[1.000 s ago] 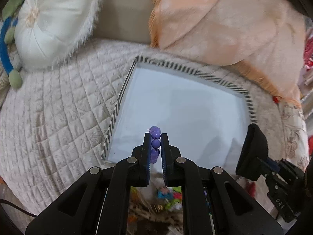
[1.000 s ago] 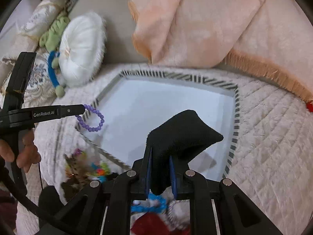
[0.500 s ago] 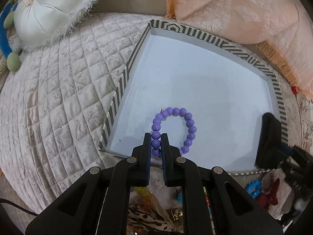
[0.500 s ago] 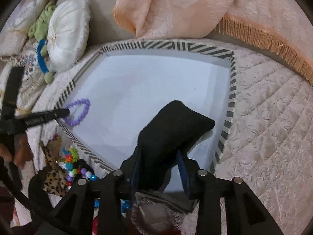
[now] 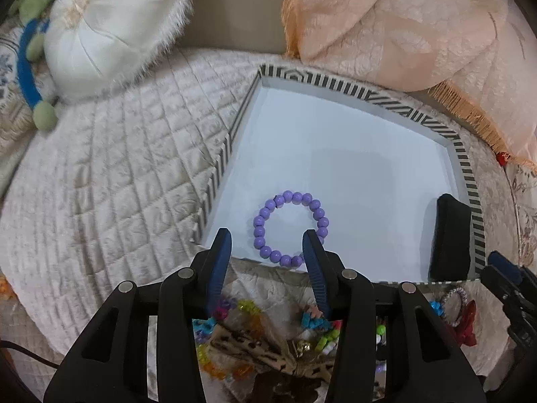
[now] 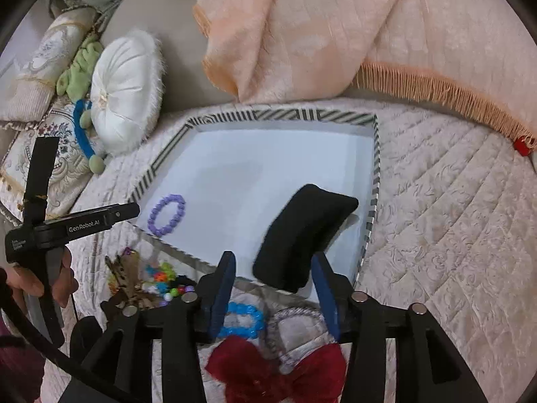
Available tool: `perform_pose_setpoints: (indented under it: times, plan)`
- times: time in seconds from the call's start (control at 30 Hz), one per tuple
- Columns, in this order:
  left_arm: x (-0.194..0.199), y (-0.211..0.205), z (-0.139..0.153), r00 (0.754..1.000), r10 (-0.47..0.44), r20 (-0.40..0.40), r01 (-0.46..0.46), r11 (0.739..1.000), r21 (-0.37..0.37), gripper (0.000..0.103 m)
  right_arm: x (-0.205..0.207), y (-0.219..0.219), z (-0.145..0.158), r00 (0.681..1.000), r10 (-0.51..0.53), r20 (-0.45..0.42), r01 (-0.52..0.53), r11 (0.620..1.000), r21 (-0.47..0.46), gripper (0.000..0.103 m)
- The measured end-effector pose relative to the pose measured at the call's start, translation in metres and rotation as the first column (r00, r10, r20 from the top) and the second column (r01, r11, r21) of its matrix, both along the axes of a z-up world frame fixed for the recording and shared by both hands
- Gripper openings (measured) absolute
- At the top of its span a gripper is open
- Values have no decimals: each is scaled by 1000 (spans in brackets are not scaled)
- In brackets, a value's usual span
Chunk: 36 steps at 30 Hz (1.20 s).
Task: Organize jewelry
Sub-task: 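Place the purple bracelet in the tray with the left tool while the right tool sets the black pillow inside, then withdraw both tools from the tray back over the jewelry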
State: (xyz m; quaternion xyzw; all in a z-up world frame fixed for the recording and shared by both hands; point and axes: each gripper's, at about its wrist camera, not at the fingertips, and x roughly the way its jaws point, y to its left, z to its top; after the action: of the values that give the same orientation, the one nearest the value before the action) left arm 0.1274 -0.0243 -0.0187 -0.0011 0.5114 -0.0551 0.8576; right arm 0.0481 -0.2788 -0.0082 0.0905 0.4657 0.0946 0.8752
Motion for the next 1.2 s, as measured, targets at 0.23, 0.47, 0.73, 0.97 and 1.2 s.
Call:
perform_pose_setpoints:
  times: [0.23,0.47,0.73,0.97,1.2]
  plan:
    - [-32,4,25,996,10,89,-12,1000,26,44,-25,26,19,999,5,49,-4,1000,-16,56]
    - [-66,12,42,989,34,144,-35,999,6,44,-52,47,36,996,1,91,1,1000,-23,58]
    - [-99,16,47,983,44,180,-46,999,5,44,-78,66,43,994,3,105,0,1000,-31,60]
    - [-128,16,54,975,44,219,-50,998,23,44,-95,73,46,994,-2,111,5,1000,-24,62]
    - [-154,17,65,960,46,277,-57,998,34,44,-108,82,52,993,6,121,-2,999,-32,64]
